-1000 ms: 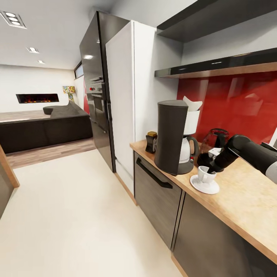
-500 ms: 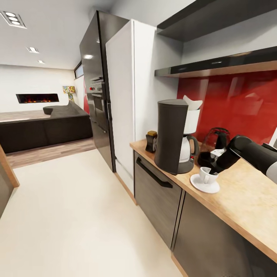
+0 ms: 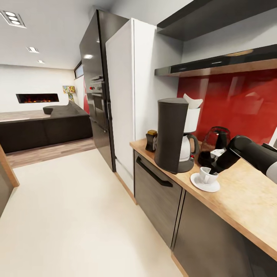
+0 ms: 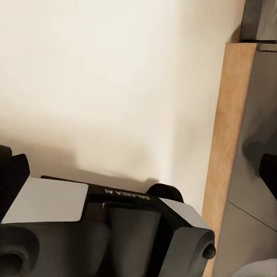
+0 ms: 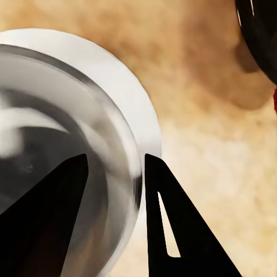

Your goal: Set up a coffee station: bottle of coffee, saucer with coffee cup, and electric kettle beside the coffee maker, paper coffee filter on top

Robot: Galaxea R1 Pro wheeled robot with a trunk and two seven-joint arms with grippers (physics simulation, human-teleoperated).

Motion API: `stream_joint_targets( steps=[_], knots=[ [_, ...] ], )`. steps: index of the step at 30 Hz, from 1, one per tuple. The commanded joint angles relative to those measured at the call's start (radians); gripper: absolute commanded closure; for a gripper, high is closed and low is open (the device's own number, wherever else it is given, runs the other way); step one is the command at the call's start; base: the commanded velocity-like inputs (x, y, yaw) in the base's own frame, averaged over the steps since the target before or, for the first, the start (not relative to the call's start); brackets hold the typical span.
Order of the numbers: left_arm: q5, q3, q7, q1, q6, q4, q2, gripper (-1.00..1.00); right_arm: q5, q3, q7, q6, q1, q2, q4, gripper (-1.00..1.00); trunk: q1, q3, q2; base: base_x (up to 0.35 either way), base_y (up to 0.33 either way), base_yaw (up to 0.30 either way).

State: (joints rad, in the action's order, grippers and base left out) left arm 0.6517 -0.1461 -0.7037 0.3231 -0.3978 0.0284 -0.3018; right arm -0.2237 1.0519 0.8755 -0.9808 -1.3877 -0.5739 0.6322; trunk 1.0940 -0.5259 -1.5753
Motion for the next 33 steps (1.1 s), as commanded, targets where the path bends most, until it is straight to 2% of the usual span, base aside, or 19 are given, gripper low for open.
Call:
stream_joint_targets(
  steps=[1,5,9,26,27,33],
  knots=[
    [0.011,-0.008,-0.002,0.001,-0.007,0.001,0.000,-1.00,-0.008,0.007,-0.003,-0.006,-0.002,-0.001,0.001,1.00,0.000,-0.001,-0.001,0.000,0.000,0.000],
    [0.011,-0.009,-0.002,0.001,-0.007,0.001,0.000,-1.00,-0.008,0.007,-0.003,-0.006,-0.002,-0.001,0.001,1.00,0.000,-0.001,-0.001,0.000,0.000,0.000],
    [0.011,-0.008,-0.002,0.001,-0.007,0.001,0.000,-1.00,-0.008,0.007,-0.003,-0.006,-0.002,-0.001,0.001,1.00,0.015,-0.014,-0.029,0.000,0.000,0.000],
    [0.011,-0.008,-0.002,0.001,-0.007,0.001,0.000,-1.00,-0.008,0.007,-0.002,-0.006,-0.002,-0.001,0.001,1.00,0.015,-0.014,-0.029,0.000,0.000,0.000],
    [0.011,-0.009,-0.002,0.001,-0.007,0.001,0.000,-1.00,-0.008,0.007,-0.002,-0.006,-0.002,-0.001,0.001,-1.00,0.015,-0.014,-0.029,0.000,0.000,0.000],
    [0.011,-0.009,-0.002,0.001,-0.007,0.000,0.000,-1.00,-0.008,0.007,-0.001,-0.006,-0.002,-0.001,0.001,-1.00,0.015,-0.014,-0.029,0.000,0.000,0.000]
  ],
)
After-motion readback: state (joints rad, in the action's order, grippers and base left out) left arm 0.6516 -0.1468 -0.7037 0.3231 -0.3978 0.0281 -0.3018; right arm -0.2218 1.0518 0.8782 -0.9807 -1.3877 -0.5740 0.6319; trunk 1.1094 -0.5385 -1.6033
